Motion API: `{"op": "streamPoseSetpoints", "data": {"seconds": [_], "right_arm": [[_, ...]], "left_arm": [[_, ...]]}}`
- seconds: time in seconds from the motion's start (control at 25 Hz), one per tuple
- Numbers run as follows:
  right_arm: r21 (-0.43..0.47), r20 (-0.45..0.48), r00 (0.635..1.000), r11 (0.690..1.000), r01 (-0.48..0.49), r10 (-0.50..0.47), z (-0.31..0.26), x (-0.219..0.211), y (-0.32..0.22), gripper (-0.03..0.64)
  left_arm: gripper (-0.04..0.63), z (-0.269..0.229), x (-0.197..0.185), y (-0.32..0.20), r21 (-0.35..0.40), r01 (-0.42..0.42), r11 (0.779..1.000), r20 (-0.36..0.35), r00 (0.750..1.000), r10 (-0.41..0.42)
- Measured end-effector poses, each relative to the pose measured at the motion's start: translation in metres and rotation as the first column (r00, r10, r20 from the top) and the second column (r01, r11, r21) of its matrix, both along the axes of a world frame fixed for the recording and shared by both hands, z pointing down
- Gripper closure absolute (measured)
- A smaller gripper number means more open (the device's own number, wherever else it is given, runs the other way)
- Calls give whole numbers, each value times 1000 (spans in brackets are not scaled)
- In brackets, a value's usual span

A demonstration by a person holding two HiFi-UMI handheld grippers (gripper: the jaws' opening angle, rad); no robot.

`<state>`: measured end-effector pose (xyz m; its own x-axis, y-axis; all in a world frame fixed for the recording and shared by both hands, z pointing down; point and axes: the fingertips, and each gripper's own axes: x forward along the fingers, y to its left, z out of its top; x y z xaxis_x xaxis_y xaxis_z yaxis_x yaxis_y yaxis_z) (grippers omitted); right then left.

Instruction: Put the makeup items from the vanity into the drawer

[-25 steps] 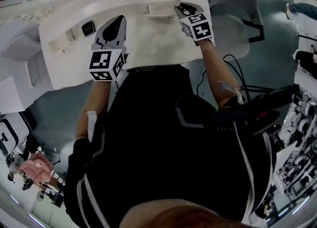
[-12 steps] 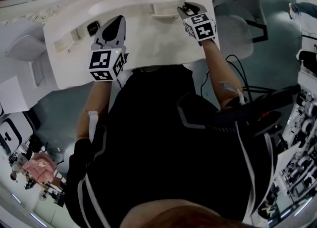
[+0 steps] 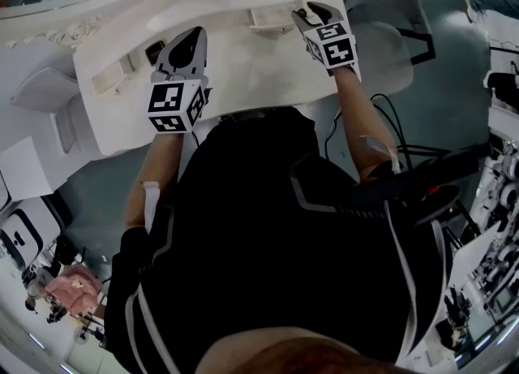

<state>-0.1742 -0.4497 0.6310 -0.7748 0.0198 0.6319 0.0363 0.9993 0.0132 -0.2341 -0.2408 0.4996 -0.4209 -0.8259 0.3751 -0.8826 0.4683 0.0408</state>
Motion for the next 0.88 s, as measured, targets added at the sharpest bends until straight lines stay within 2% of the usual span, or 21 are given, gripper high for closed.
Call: {"op": "streamPoseSetpoints", "data": {"seconds": [0.28, 0.6, 0.88], "right_arm": [[-14, 156, 984, 996, -84, 85, -81, 5, -1, 452], [-33, 316, 939, 991, -131, 135, -182, 10, 9, 498], [-47, 438, 880, 982, -183, 185, -252, 25, 22, 560]], "left_arm": [[592, -35, -5, -6, 84, -76, 994, 40, 997, 73], [592, -77, -20, -15, 176, -128, 976, 28, 992, 125], [592, -121, -33, -20, 261, -153, 953, 50, 988, 145]]}}
